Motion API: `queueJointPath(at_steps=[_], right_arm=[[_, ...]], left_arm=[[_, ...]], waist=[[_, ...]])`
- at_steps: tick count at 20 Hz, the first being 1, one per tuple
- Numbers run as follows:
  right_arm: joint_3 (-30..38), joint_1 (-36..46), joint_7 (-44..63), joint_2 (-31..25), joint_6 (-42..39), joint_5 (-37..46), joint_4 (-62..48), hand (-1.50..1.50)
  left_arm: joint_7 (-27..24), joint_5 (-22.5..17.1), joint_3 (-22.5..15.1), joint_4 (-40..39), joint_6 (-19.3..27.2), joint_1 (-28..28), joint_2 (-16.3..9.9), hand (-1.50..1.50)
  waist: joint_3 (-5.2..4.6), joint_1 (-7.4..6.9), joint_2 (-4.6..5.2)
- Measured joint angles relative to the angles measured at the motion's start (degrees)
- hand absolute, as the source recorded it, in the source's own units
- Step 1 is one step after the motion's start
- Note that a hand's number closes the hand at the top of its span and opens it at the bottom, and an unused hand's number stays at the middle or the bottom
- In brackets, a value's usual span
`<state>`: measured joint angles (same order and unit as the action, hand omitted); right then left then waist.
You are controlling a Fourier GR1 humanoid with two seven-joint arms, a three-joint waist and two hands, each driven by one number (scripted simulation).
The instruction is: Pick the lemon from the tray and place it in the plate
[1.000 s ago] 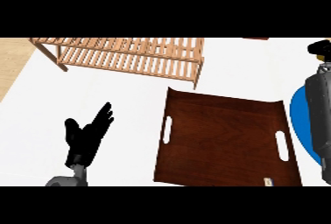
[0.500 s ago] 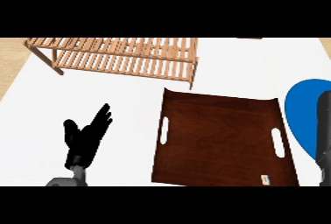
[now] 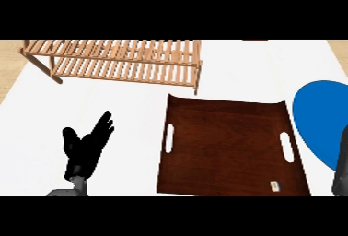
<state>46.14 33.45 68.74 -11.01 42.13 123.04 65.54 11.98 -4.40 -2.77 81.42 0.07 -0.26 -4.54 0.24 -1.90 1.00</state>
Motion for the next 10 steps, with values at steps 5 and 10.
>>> queueJointPath(at_steps=[5,10], right_arm=[[5.58,-1.80,-1.20,1.64,5.97,0.19,-0.93,1.50],[13.75,-1.37,-1.65,1.60,7.32,-9.70,-6.93,-1.50]], left_arm=[[0.39,0.34,0.03,0.04,0.59,-0.15,0.20,0.00],[-0.61,0.14,0.49,-0.34,0.21,0.50,-0.12,0.00]], waist=[[-0.02,0.39,-0.25],[0.01,0.98,-0.48]])
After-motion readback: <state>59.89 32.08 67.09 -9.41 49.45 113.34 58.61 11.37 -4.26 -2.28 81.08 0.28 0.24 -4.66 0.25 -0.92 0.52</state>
